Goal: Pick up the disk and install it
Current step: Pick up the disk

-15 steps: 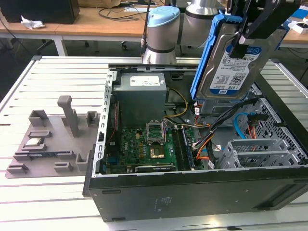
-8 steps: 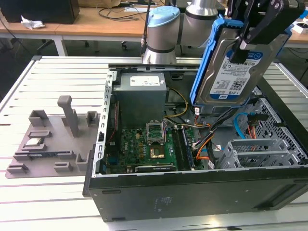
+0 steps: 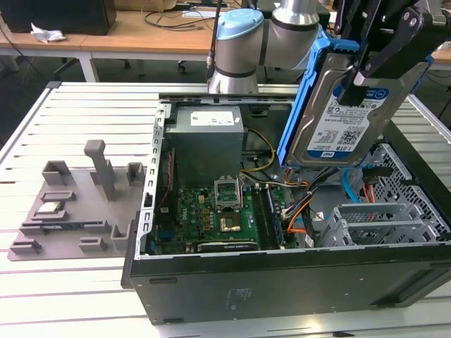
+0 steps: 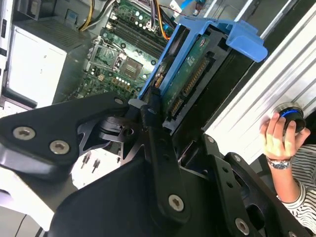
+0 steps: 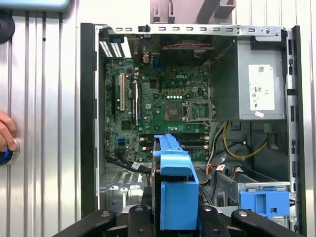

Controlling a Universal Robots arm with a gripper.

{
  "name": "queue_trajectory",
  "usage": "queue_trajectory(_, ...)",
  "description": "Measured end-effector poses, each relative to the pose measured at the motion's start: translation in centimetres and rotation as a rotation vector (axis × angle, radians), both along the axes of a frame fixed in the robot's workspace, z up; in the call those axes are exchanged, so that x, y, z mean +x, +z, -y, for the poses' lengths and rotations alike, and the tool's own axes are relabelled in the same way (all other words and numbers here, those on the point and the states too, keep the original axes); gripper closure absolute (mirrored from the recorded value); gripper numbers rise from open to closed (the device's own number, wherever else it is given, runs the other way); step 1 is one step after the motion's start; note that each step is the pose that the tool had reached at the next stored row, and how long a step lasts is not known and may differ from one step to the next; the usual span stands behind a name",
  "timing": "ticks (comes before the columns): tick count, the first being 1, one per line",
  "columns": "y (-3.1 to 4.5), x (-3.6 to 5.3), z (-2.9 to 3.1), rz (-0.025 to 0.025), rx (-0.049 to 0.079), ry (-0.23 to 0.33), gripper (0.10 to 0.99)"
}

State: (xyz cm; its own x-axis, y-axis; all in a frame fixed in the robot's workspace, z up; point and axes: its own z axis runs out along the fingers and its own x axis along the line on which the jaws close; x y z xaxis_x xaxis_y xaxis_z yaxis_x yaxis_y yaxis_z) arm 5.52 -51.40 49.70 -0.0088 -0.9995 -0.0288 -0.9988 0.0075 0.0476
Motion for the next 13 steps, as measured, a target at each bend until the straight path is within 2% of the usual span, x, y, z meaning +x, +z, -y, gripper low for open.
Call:
queue_trajectory(6, -0.08, -0.25, 1.34, 0.0000, 0.000, 0.000, 0.725)
queue_trajectory(8, -0.13, -0.42, 2.40, 0.0000, 0.000, 0.000, 0.725)
queue_trajectory(11, -0.20, -0.50, 3.41, 0.0000, 0.000, 0.000, 0.725)
queue_trajectory(13, -0.21, -0.24, 3.50, 0.0000, 0.000, 0.000, 0.725)
